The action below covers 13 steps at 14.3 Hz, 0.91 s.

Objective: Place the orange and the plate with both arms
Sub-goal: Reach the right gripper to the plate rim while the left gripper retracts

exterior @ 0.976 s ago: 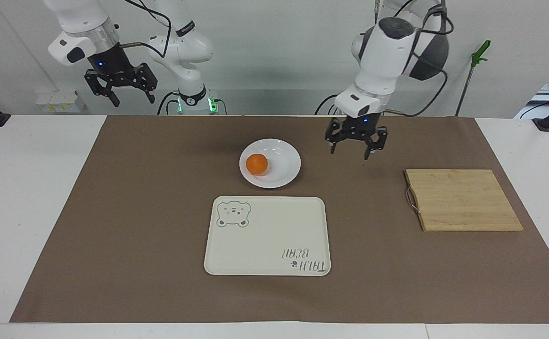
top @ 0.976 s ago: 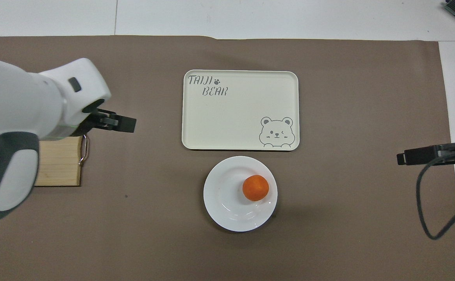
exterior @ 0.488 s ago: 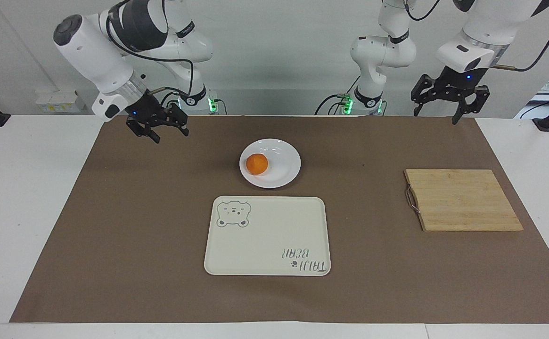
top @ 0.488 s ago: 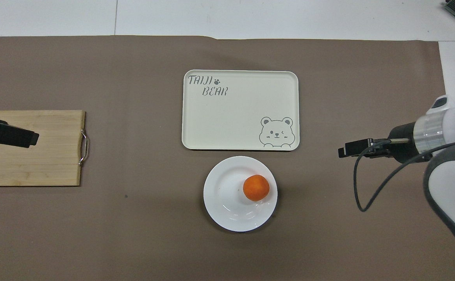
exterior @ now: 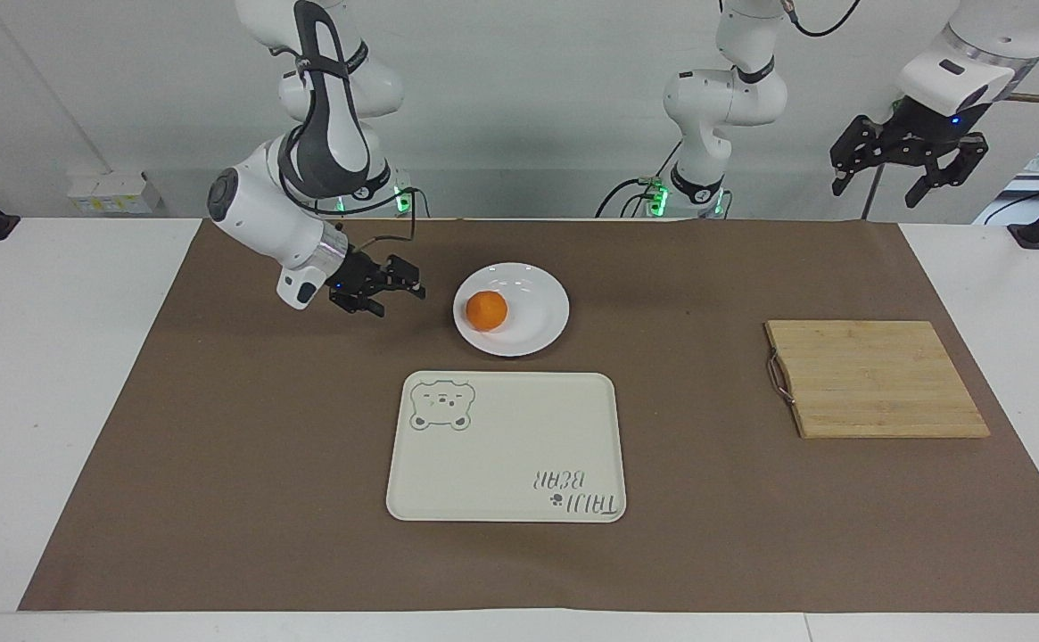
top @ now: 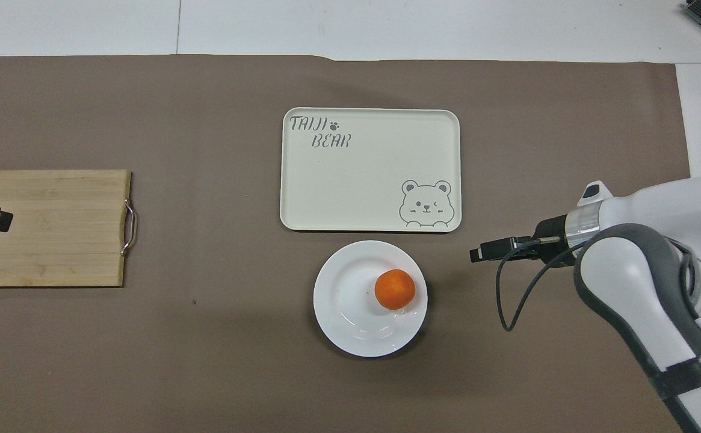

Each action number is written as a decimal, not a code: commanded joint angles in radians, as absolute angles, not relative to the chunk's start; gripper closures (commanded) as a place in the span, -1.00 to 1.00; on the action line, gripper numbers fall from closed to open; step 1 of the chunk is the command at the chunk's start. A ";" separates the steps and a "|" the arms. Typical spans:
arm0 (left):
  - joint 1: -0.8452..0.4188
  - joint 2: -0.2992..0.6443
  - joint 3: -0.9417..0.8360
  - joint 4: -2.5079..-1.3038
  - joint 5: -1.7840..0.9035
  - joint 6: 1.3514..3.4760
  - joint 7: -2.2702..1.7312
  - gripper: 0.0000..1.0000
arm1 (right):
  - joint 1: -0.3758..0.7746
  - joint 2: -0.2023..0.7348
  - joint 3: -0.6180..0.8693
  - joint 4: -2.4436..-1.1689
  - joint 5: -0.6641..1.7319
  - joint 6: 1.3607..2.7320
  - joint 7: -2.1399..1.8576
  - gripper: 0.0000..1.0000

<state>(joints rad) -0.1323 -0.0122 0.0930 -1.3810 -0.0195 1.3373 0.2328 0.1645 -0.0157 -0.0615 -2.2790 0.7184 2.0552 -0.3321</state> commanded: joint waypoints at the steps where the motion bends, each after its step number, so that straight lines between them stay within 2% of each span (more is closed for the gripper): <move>1: -0.117 -0.052 0.084 -1.399 -0.006 1.278 0.249 -1.00 | 0.163 -0.028 -0.064 -2.356 0.837 2.080 -0.415 -1.00; 4: -0.123 -0.077 0.081 -1.434 -0.008 1.278 0.239 -1.00 | 0.192 0.004 -0.064 -2.430 1.018 2.130 -0.544 -1.00; 8: -0.124 -0.077 0.080 -1.433 -0.008 1.275 0.239 -1.00 | 0.242 0.037 -0.064 -2.456 1.124 2.174 -0.569 -1.00; 13: -0.117 -0.077 0.081 -1.433 -0.008 1.279 0.242 -1.00 | 0.253 0.032 -0.064 -2.505 1.143 2.200 -0.604 -1.00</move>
